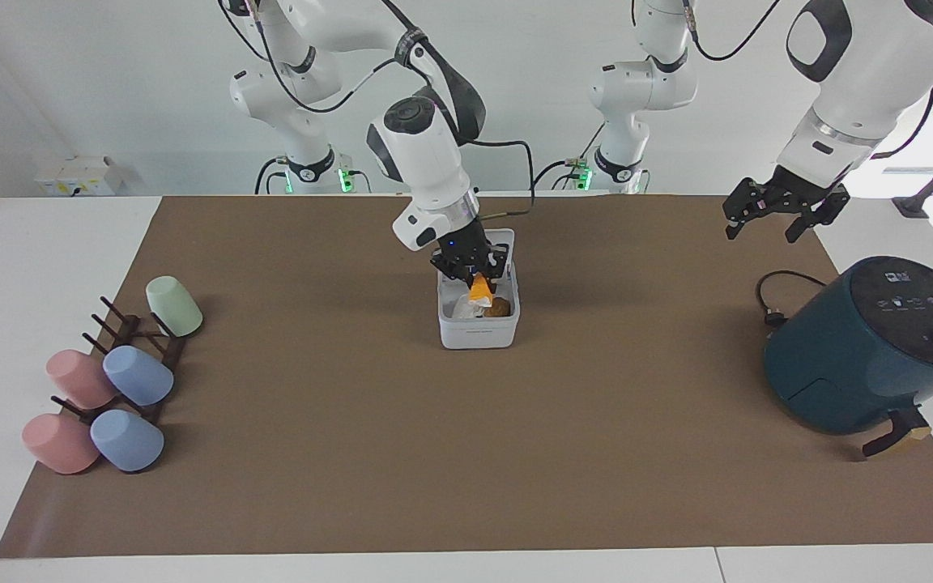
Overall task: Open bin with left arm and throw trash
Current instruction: 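Carry the orange carrot over the bin and release it with the right gripper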
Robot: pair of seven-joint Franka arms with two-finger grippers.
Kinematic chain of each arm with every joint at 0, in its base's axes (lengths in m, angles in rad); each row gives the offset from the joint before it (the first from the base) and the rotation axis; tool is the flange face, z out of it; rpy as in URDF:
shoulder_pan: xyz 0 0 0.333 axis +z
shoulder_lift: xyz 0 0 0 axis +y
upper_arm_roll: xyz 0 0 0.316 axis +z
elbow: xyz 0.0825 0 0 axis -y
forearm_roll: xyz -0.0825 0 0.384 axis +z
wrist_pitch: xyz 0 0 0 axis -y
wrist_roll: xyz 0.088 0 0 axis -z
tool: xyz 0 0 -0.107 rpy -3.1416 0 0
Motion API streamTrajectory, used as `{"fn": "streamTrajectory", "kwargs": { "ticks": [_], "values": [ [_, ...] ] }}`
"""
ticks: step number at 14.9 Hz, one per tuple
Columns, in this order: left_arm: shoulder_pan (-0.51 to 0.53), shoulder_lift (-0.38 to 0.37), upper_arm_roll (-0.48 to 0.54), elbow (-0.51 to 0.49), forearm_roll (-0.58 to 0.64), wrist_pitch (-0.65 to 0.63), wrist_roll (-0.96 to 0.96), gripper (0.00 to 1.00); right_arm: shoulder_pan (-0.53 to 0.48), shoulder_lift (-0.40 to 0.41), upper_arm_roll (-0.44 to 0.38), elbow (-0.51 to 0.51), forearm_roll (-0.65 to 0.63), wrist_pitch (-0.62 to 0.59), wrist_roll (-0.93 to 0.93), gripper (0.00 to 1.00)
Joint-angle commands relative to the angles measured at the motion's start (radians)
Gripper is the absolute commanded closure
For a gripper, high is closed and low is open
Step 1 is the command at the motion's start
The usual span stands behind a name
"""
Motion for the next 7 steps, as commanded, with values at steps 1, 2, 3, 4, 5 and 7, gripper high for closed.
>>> {"fn": "streamTrajectory", "kwargs": {
  "ticks": [1, 2, 3, 4, 5, 7],
  "values": [
    [0.005, 0.002, -0.009, 0.069, 0.035, -0.07, 0.016, 0.0, 0.009, -0.033, 0.001, -0.038, 0.018, 0.019, 0.032, 0.43],
    [0.005, -0.001, -0.009, 0.063, 0.033, -0.071, 0.014, 0.0, 0.009, -0.034, 0.001, -0.037, 0.018, 0.017, 0.046, 0.39],
    [0.005, -0.013, -0.009, 0.053, 0.032, -0.076, 0.008, 0.0, 0.01, -0.033, 0.001, -0.033, 0.018, 0.014, 0.064, 0.35],
    [0.005, -0.03, -0.009, 0.037, 0.029, -0.08, 0.005, 0.0, 0.012, -0.033, 0.001, -0.029, 0.018, 0.01, 0.072, 0.16],
    [0.005, -0.042, -0.009, 0.021, 0.026, -0.08, 0.006, 0.0, 0.012, -0.033, 0.001, -0.027, 0.016, 0.002, 0.074, 0.0],
    [0.005, -0.063, -0.009, 0.004, 0.024, -0.079, 0.005, 0.0, -0.002, -0.022, -0.003, 0.025, -0.016, -0.064, 0.042, 0.0]
  ]
}}
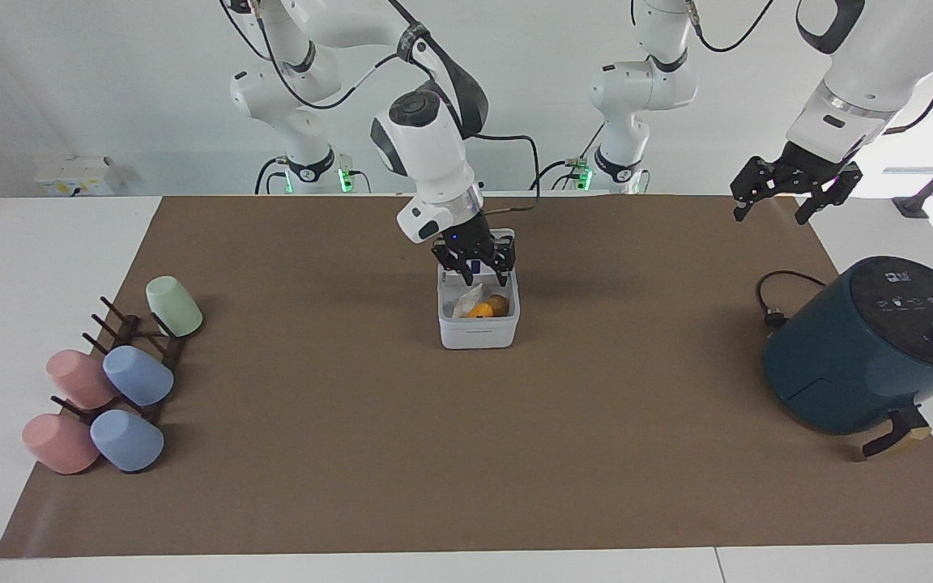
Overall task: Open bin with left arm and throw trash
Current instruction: 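Carry the orange carrot over the bin and release it with the right gripper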
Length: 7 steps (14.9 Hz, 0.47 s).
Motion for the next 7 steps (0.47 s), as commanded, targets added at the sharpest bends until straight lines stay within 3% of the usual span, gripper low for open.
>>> {"fn": "streamTrajectory", "kwargs": {
  "ticks": [1, 3, 7],
  "values": [
    [0.005, -0.048, -0.007, -0.041, 0.019, -0.011, 0.003, 0.0, -0.031, -0.005, -0.01, 0.057, -0.046, -0.082, -0.062, 0.0],
    [0.004, -0.053, -0.007, -0.046, 0.019, -0.007, 0.0, 0.0, -0.128, -0.011, -0.01, 0.086, -0.105, -0.152, -0.158, 0.0],
    [0.004, -0.053, -0.007, -0.044, 0.019, -0.017, 0.0, 0.0, -0.309, -0.115, -0.008, 0.102, -0.174, -0.358, -0.342, 0.0]
  ]
}}
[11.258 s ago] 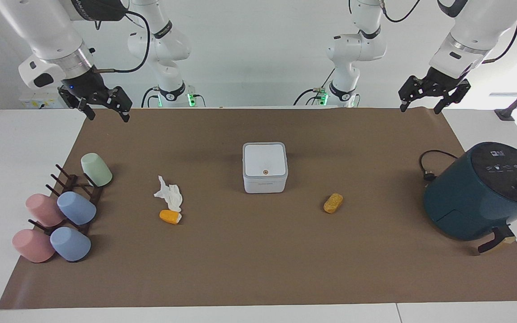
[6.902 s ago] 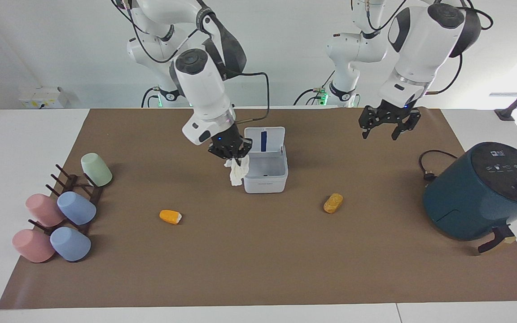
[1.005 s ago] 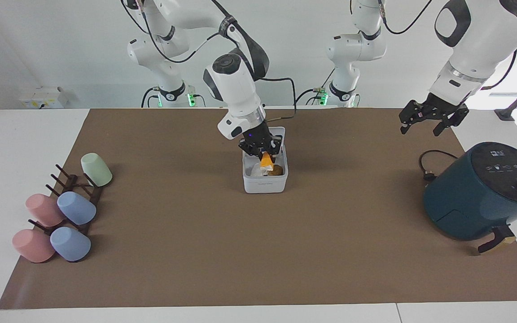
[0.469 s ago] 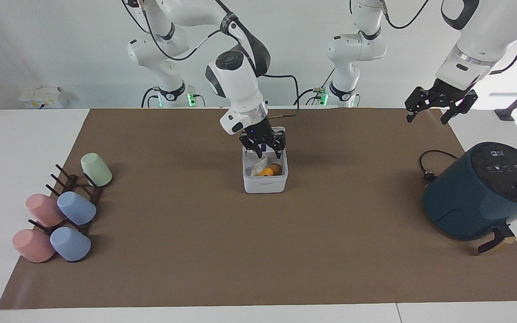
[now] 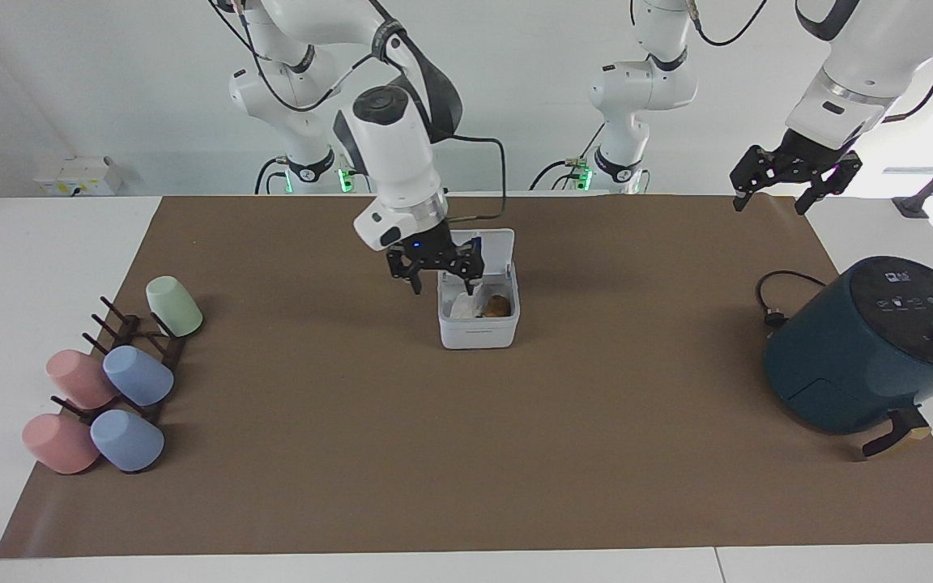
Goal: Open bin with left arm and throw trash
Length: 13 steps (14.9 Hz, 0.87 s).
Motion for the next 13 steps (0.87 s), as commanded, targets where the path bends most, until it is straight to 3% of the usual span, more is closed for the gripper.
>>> {"fn": "streamTrajectory", "kwargs": {
  "ticks": [1, 4, 6, 8, 13],
  "values": [
    [0.004, -0.027, -0.007, -0.031, 0.019, -0.006, 0.001, 0.0, -0.124, -0.094, 0.012, -0.006, -0.018, -0.151, -0.115, 0.0],
    [0.004, -0.029, -0.007, -0.031, 0.018, -0.008, -0.002, 0.0, -0.27, -0.156, 0.015, 0.067, -0.013, -0.405, -0.265, 0.0],
    [0.002, -0.029, -0.007, -0.031, 0.016, -0.012, 0.0, 0.0, -0.278, -0.164, -0.046, 0.13, -0.019, -0.536, -0.33, 0.0],
    [0.002, -0.035, -0.007, -0.032, 0.004, -0.026, 0.003, 0.0, -0.231, -0.176, -0.158, 0.135, -0.024, -0.567, -0.347, 0.0],
    [-0.007, -0.04, -0.007, -0.032, -0.002, -0.031, 0.001, 0.0, -0.272, -0.17, -0.169, 0.123, -0.029, -0.526, -0.426, 0.0]
  ]
}}
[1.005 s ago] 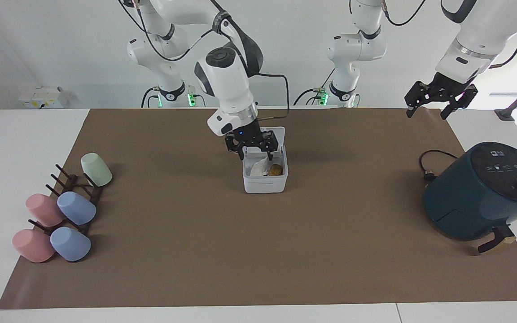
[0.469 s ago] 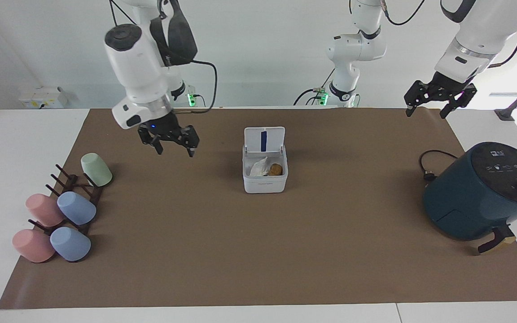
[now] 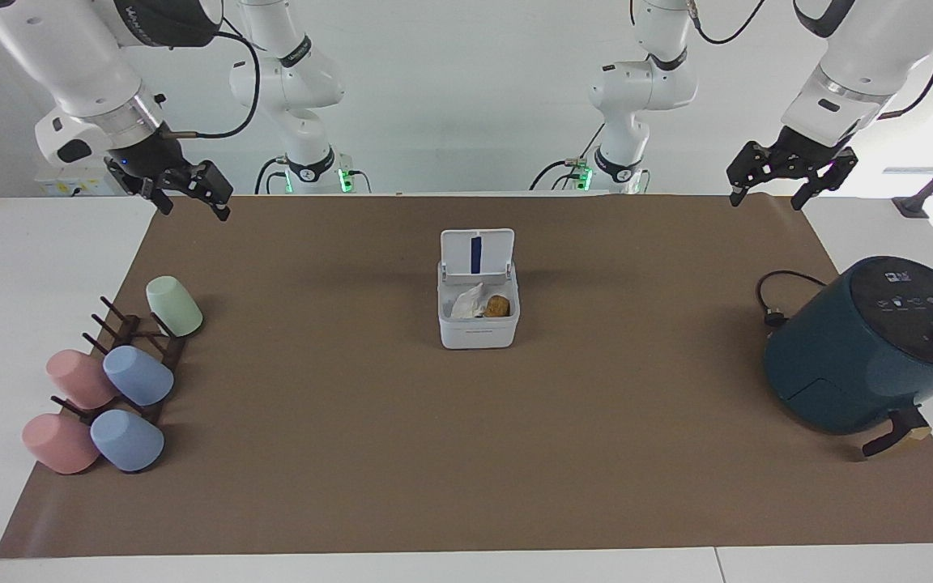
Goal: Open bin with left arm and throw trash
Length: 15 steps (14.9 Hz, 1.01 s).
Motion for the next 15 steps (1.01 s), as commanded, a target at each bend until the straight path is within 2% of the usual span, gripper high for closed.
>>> {"fn": "streamTrajectory", "kwargs": {
  "ticks": [1, 6, 10, 12, 15],
  "values": [
    [-0.007, -0.029, -0.002, -0.031, -0.002, -0.008, 0.001, 0.0, -0.022, 0.011, 0.01, -0.001, -0.021, 0.021, -0.021, 0.0],
    [-0.006, -0.03, -0.001, -0.032, -0.002, -0.006, 0.001, 0.0, -0.027, 0.022, 0.021, 0.015, -0.023, -0.006, -0.024, 0.0],
    [-0.004, -0.032, -0.001, -0.037, -0.002, -0.003, 0.001, 0.0, -0.045, 0.022, 0.108, 0.015, -0.084, 0.004, -0.037, 0.0],
    [-0.003, -0.032, -0.001, -0.038, -0.002, -0.003, 0.0, 0.0, -0.045, 0.028, 0.096, 0.054, -0.08, 0.015, -0.041, 0.0],
    [-0.001, -0.032, -0.001, -0.04, -0.002, -0.003, 0.001, 0.0, -0.045, 0.03, 0.081, 0.056, -0.074, 0.003, -0.046, 0.0]
  ]
}}
